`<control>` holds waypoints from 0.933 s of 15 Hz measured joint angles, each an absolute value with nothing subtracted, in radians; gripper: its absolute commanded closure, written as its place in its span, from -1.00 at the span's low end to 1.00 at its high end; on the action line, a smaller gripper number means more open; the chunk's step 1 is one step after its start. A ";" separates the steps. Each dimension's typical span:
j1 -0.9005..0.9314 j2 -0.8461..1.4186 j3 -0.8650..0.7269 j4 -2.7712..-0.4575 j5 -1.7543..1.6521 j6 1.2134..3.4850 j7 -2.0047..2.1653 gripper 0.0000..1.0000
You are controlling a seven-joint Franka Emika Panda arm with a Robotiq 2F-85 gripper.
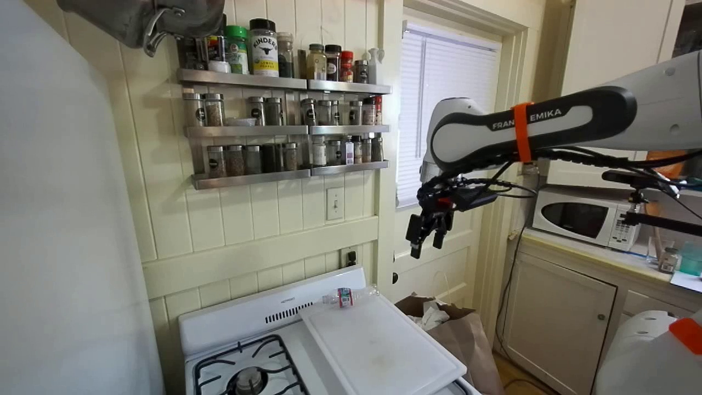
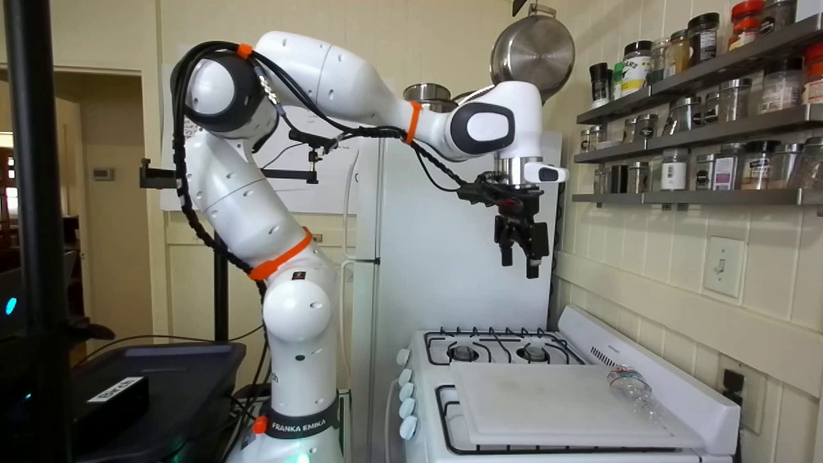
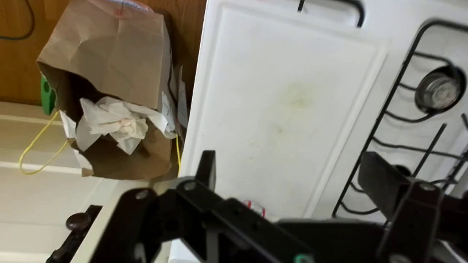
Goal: Put the bottle in the bag
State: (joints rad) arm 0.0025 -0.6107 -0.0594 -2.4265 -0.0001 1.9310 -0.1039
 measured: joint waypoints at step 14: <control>0.053 -0.345 -0.057 -2.508 0.102 2.348 -0.211 -1.00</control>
State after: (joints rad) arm 0.0530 -0.3451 -0.0572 -2.5079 0.1018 2.3475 -0.2106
